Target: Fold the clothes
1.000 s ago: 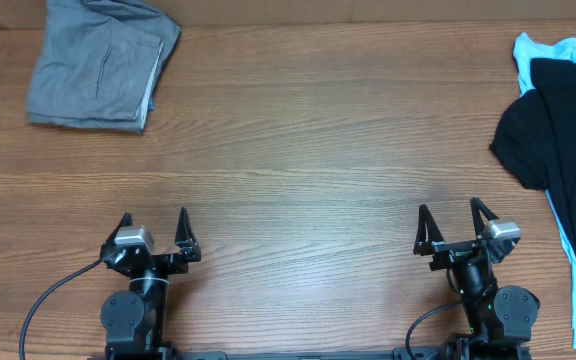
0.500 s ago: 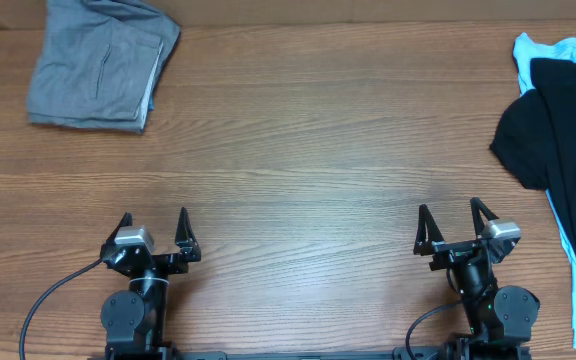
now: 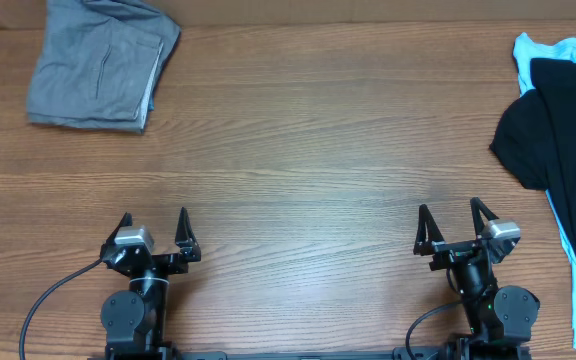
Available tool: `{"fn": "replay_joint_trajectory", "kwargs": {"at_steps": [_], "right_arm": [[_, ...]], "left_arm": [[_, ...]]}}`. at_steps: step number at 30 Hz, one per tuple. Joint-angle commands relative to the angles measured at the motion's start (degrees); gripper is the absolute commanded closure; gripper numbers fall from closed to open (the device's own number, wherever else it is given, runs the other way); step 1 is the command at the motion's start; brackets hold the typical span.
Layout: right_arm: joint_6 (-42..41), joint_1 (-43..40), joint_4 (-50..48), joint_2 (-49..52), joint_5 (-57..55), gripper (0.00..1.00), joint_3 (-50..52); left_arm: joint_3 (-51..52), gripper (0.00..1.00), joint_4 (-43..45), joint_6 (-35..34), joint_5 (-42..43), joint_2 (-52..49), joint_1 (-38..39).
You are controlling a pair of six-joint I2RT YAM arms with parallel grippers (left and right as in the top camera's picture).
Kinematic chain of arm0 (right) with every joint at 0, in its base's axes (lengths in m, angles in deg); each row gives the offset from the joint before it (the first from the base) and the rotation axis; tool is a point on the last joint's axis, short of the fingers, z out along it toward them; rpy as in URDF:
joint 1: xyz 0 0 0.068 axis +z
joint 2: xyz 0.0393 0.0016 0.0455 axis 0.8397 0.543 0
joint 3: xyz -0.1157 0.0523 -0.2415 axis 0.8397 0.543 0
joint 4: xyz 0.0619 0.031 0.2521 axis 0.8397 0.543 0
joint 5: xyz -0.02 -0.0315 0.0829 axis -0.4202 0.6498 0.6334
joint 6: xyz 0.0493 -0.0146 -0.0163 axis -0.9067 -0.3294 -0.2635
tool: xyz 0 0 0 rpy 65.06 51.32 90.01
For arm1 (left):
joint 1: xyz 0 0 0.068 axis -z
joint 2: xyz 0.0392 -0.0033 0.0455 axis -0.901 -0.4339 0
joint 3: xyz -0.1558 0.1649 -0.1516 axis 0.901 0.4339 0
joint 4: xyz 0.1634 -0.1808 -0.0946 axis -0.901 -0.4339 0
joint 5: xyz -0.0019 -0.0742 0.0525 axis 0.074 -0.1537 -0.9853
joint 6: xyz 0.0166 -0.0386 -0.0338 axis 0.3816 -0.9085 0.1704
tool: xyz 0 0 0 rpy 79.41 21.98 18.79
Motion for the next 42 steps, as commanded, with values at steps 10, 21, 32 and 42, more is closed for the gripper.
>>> {"fn": "replay_joint_trajectory", "kwargs": {"at_steps": [10,21,32,42], "right_arm": [[0.2,0.3,-0.3,-0.5,0.0,0.00,0.6],[0.2,0.3,-0.3,-0.5,0.0,0.00,0.6],[-4.3,0.3,-2.3,-0.5,4.1,0.00,0.6],[-29.5,0.3,-1.9,-0.5,24.9,0.00,0.6]], "left_arm": [[0.3,0.00,0.1,0.9,0.5,0.6,0.3],[0.3,0.00,0.1,0.9,0.5,0.6,0.3],[0.3,0.00,0.1,0.9,0.5,0.6,0.3],[0.3,0.00,0.1,0.9,0.5,0.6,0.3]]}}
